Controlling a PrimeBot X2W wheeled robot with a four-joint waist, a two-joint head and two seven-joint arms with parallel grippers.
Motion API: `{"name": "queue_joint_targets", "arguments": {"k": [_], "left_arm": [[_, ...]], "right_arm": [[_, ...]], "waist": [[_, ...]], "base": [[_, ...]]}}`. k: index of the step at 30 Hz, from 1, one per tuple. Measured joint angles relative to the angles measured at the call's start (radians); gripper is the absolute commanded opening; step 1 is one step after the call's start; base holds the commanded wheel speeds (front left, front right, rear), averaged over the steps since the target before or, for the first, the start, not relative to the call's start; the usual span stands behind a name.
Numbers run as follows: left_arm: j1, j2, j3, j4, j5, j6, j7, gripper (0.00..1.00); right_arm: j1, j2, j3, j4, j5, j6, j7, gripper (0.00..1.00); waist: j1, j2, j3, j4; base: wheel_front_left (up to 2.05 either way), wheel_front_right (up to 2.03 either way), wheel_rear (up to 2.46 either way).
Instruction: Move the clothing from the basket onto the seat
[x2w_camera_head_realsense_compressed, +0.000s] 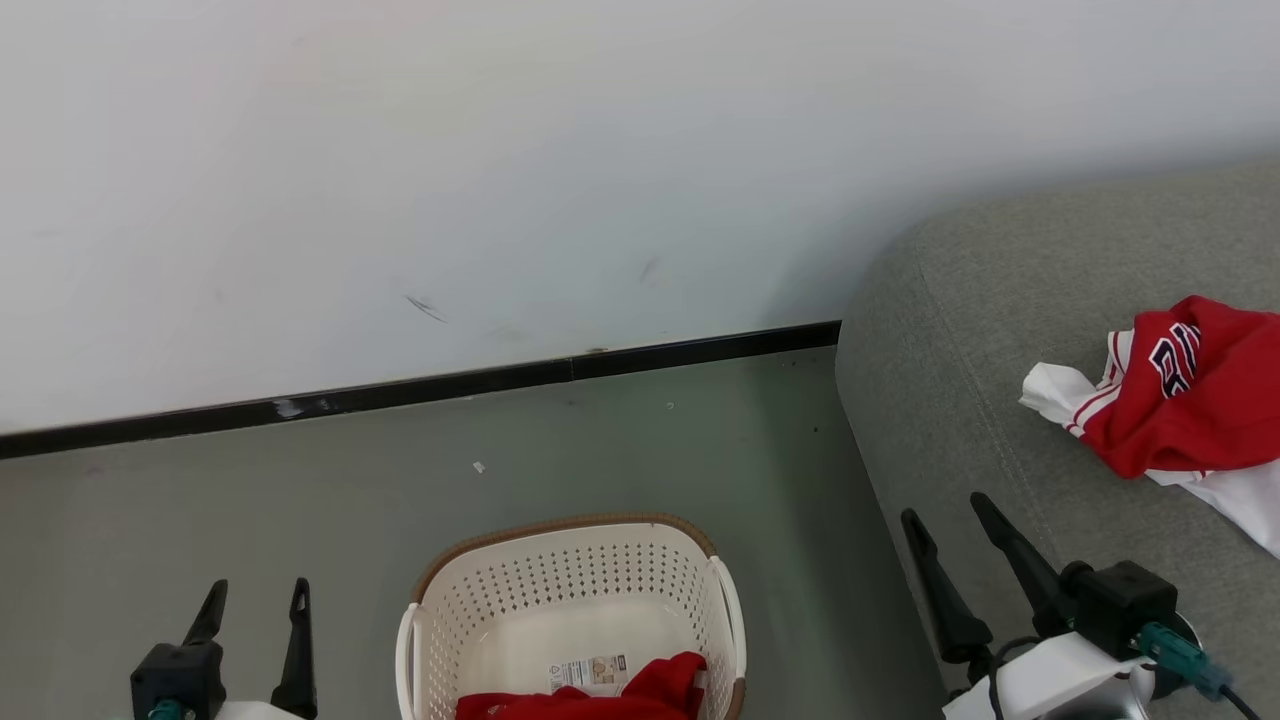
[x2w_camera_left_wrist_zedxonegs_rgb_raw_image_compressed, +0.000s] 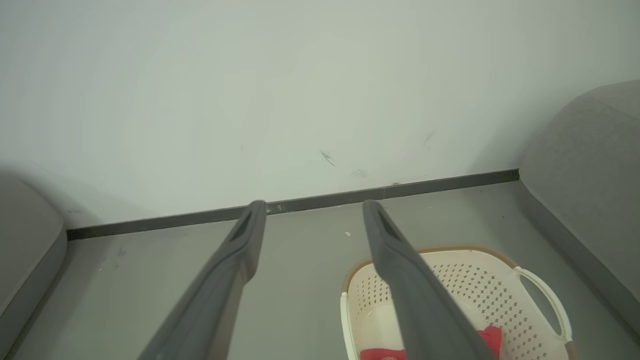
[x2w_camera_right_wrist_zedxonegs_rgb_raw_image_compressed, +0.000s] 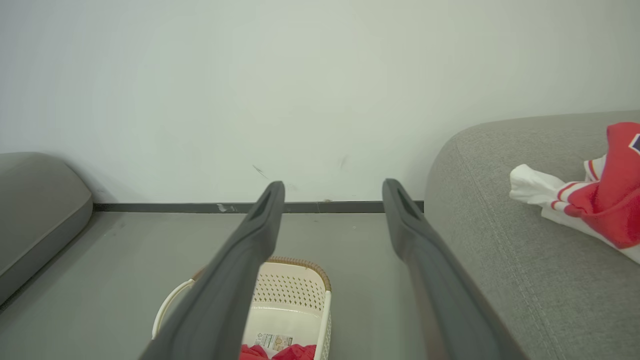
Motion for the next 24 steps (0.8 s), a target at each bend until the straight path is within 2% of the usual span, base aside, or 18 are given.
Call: {"name": "queue_joint_targets", "arguments": {"k": [8,15,24], "left_arm": [[-0.083,0.006,-0.088,0.025,0.047,-0.039,0.062,1.0],[-0.169,-0.012,-0.179,0.083,0.091,-0.083,0.123,1.0],[-0.238,-0.026,-0.239,0.147,0.133,-0.127,0.166,1.0]], "right_arm": [[0.0,0.001,-0.038,-0.003,0.001,0.0,0.0,1.0],[-0.006,0.002,-0.064,-0.033,-0.001,0.0,0.0,1.0],[-0.063,0.002,-0.105,-0.076,-0.005,0.0,0.0,1.0]], "waist": [[0.0,0.0,0.04,-0.005],[0.0,0.0,0.096,-0.015],[0.0,0.0,0.165,-0.029]], "base": [[0.0,0.0,0.0],[0.0,0.0,0.0],[0.0,0.0,0.0]]}}
